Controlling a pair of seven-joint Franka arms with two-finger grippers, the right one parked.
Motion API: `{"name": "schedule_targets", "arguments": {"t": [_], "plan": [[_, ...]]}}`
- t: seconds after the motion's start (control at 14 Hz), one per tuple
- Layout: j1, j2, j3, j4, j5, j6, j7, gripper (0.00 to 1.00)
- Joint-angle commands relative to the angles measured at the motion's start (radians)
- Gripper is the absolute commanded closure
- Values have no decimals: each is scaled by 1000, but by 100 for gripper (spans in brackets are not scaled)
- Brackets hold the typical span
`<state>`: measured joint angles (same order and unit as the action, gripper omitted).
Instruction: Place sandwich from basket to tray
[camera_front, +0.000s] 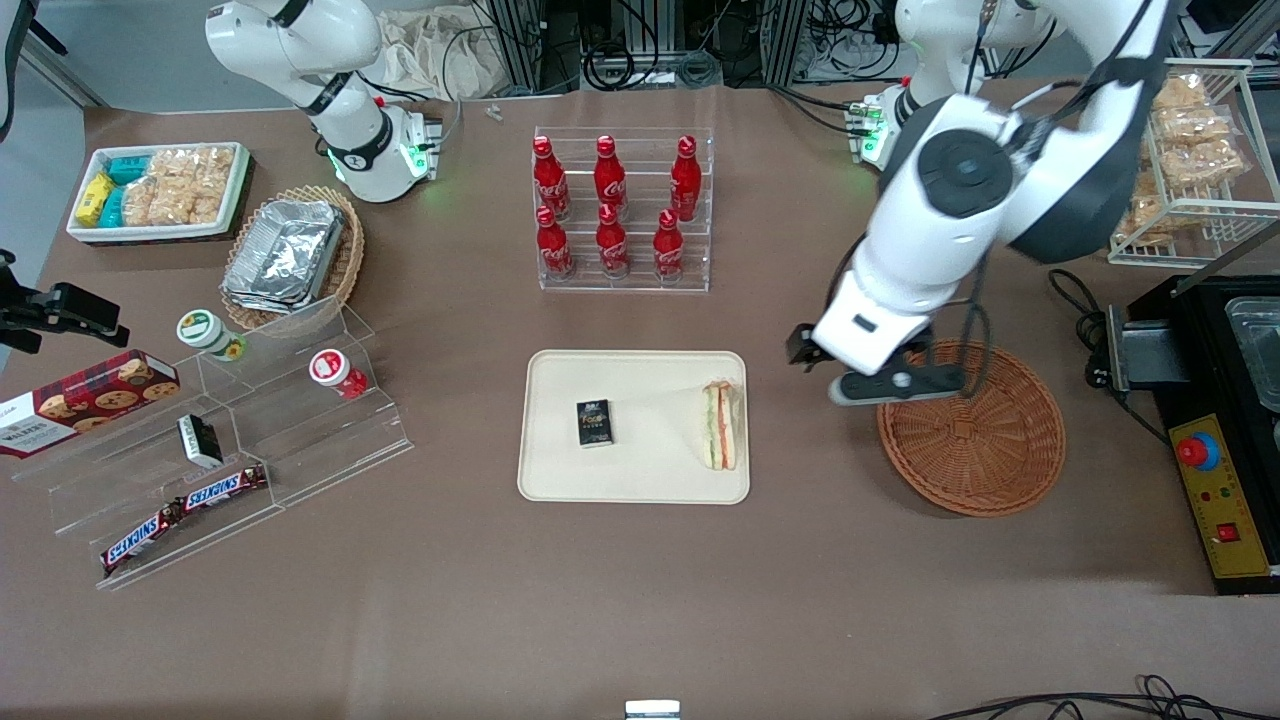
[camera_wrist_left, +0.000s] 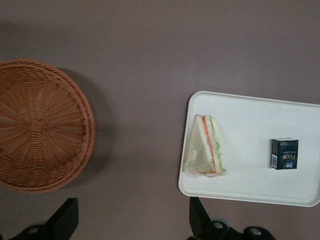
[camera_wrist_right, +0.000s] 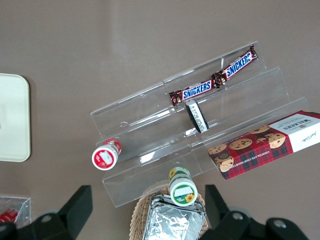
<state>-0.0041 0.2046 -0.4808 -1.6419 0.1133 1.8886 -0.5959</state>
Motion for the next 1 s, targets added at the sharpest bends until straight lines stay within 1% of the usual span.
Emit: {"name": "schedule_targets", "arguments": {"t": [0.0, 0.36, 0.5, 0.64, 0.71, 0.86, 0.93], "plan": [[84, -105, -1, -30, -82, -113, 137, 0], [239, -258, 4, -35, -158, -299, 333, 0], [282, -301, 11, -36, -165, -351, 381, 0], [250, -332, 94, -39, -167, -376, 384, 0], [204, -343, 149, -38, -167, -391, 386, 0], [78, -361, 290, -39, -162, -417, 386, 0], [49, -363, 329, -38, -162, -439, 387, 0]]}}
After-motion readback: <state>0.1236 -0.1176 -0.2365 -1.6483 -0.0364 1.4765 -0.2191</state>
